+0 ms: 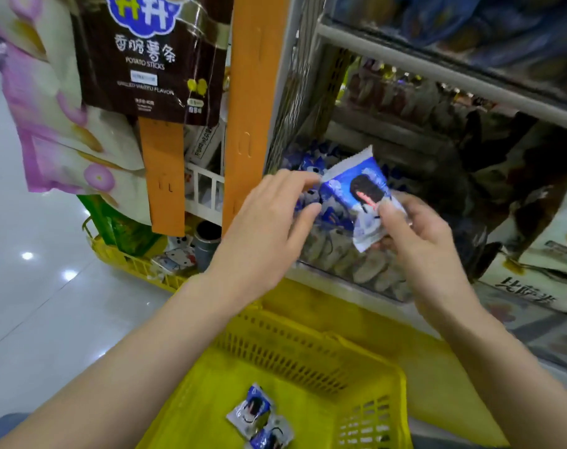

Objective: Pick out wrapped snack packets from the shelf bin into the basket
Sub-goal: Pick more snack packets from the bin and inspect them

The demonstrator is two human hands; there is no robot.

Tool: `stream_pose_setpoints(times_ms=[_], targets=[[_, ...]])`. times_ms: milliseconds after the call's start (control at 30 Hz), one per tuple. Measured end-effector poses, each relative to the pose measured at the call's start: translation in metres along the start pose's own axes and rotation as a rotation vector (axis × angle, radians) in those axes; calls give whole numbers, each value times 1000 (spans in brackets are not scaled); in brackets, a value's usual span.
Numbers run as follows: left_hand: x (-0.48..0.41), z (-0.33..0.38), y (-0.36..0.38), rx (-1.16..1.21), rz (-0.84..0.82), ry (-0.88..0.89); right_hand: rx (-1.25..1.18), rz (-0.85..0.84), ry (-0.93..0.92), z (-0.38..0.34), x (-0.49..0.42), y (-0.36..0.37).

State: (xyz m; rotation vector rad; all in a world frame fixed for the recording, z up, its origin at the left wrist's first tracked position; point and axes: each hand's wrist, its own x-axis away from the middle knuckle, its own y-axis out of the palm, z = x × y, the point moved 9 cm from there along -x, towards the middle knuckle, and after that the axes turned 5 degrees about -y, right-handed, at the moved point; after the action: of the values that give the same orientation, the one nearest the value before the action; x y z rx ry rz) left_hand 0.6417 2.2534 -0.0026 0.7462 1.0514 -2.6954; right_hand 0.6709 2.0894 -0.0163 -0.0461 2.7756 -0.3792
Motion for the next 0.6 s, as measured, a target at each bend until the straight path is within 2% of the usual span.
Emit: stream_pose_setpoints(times_ms=[133, 233, 400, 533, 600], targets=[[-14, -9, 34, -281, -173, 50, 205, 247, -4, 13, -67, -39], [-11, -18, 49, -438, -225, 118, 403, 304, 59, 37, -118, -46], [-13, -19, 47, -450, -161, 160, 690, 176, 131, 71, -180, -26], [-13, -20, 47, -418, -114, 177, 931, 40, 138, 90, -197, -12], [-13, -20, 47, -414, -110, 169, 969, 18, 134, 96, -200, -8]])
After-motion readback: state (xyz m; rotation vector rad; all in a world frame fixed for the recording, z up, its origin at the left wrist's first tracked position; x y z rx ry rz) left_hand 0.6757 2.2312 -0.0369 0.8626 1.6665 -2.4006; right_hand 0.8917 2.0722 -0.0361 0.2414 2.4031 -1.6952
